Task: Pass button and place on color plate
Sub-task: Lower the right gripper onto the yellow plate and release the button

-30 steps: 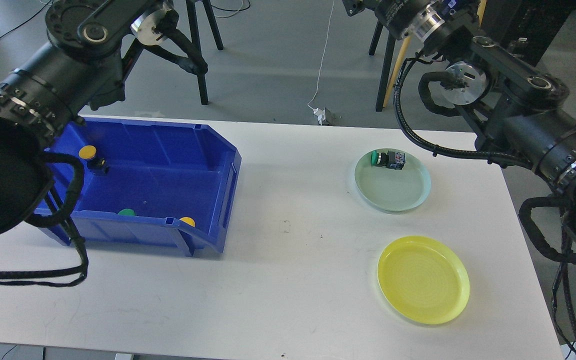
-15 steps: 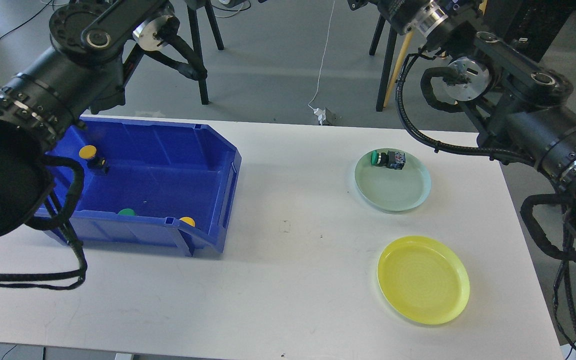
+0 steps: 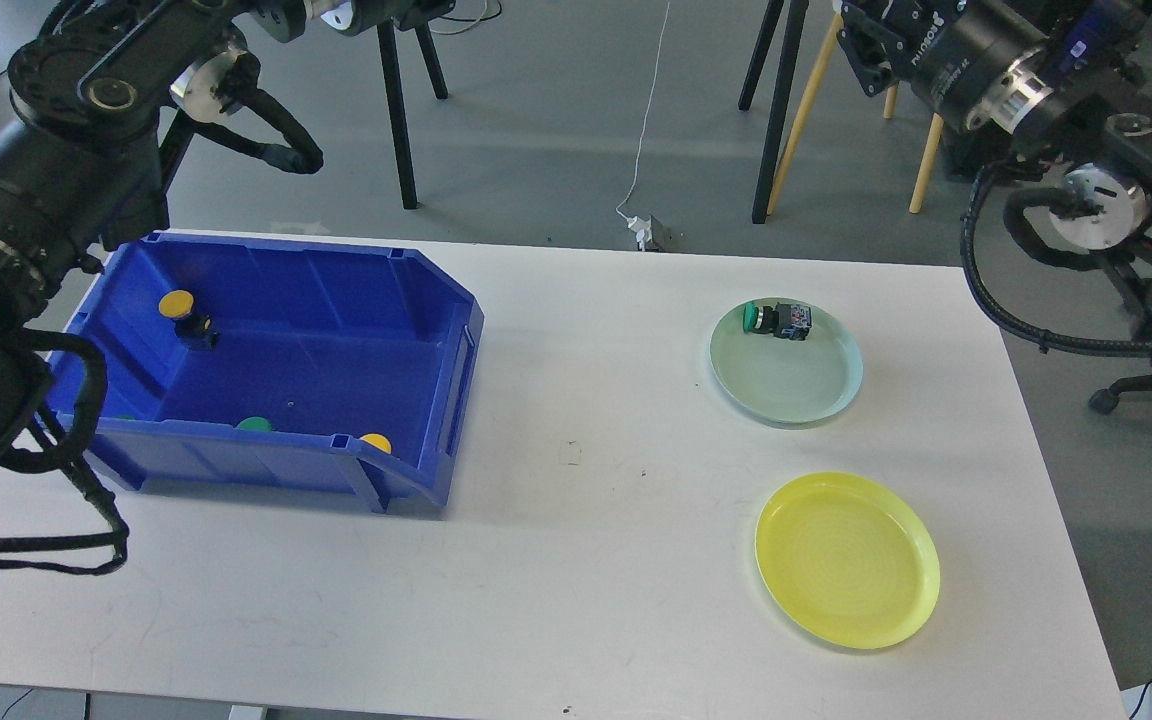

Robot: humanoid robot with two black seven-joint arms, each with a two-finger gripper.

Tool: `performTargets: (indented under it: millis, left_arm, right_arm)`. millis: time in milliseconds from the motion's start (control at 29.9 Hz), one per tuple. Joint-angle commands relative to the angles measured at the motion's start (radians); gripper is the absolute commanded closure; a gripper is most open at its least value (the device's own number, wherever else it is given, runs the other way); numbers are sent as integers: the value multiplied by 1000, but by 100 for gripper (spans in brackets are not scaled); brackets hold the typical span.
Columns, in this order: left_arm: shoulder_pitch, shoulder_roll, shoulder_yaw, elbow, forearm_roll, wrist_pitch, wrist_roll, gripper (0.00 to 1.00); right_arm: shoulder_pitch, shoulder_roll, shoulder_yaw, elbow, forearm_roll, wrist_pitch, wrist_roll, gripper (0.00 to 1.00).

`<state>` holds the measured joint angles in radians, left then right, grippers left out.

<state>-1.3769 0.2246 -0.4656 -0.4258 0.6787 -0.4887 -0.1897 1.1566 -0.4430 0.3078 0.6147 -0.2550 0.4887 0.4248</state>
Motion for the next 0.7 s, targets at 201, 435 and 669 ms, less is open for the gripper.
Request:
performTargets:
  millis: [201, 435, 669]
  left_arm:
    - [-62, 27, -1, 12, 1, 0, -5, 1]
    - [-80, 18, -4, 9, 1, 0, -11, 1]
    - [-85, -8, -4, 9, 1, 0, -16, 1]
  right_arm:
    - [-242, -412, -370, 440, -47, 0, 2, 86]
    - [-422, -510, -406, 553, -148, 0, -3, 86]
    - [-477, -455, -403, 505, -167, 0, -3, 80]
